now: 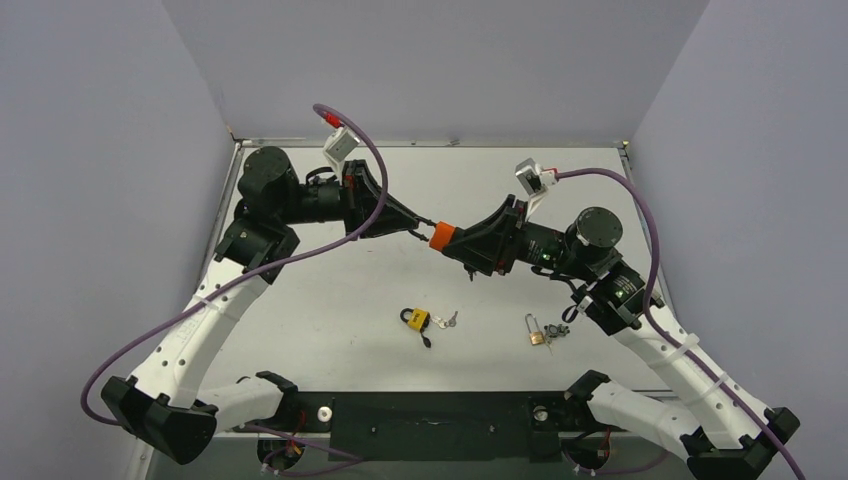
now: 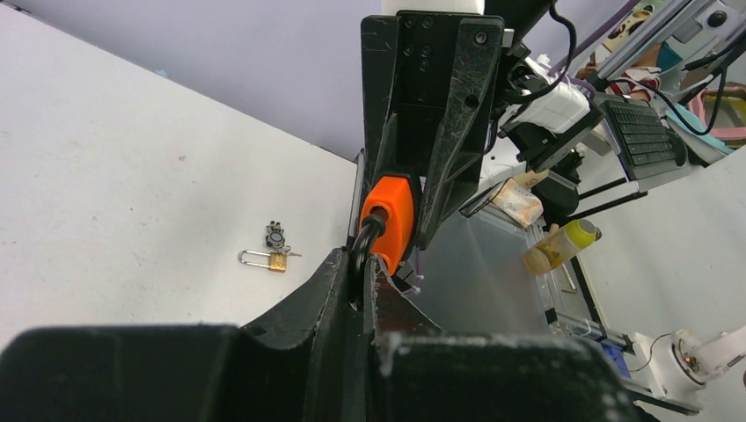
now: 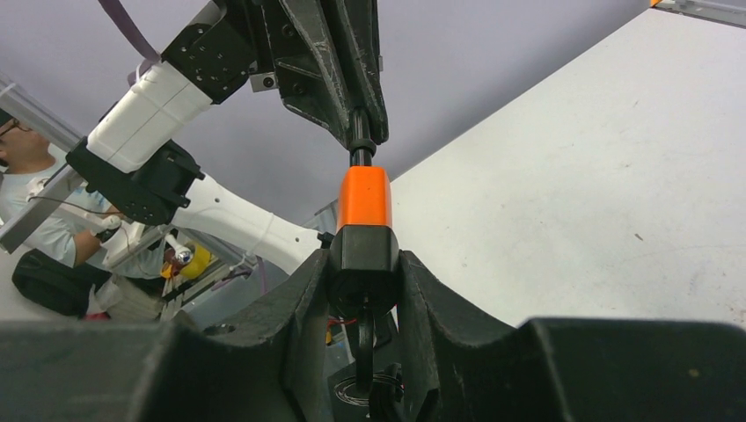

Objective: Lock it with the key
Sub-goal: Lock the lock.

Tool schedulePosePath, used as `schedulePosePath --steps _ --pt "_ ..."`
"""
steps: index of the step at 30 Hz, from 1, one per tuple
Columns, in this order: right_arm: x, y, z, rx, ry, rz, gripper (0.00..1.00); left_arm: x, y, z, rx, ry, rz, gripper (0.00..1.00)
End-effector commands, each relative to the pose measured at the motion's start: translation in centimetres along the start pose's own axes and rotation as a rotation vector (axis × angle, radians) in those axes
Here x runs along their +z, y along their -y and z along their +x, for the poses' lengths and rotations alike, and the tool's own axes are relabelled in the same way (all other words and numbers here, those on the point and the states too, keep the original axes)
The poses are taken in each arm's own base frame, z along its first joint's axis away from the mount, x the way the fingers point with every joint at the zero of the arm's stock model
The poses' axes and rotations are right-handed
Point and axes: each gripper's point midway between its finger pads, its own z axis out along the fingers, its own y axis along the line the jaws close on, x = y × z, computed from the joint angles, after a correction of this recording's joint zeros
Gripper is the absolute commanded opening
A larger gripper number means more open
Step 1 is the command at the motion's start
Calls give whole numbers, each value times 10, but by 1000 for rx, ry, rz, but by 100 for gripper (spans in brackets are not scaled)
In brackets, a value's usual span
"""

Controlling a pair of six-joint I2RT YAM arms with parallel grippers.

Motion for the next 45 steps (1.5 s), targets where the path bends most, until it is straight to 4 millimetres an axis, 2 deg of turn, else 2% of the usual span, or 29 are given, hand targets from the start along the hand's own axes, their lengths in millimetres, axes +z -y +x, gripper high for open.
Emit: schedulePosePath --steps 1,10,17,20,27,33,45 --pt "0 -8 -29 -84 102 5 0 6 9 1 -1 23 -38 0" --pt "6 -14 -30 -75 104 -32 0 17 16 10 13 31 -70 0" --pt "10 -28 -40 -30 133 -109 0 15 24 16 48 54 -73 0" --pt "10 -39 -51 -2 168 -167 0 13 29 18 60 62 -69 0" --pt "12 -51 -60 26 192 -237 0 9 43 15 75 94 -44 0" --pt "18 -45 -52 8 161 -188 0 10 51 13 68 109 -19 0" --pt "22 -44 -51 1 151 -175 0 23 59 21 31 84 11 0"
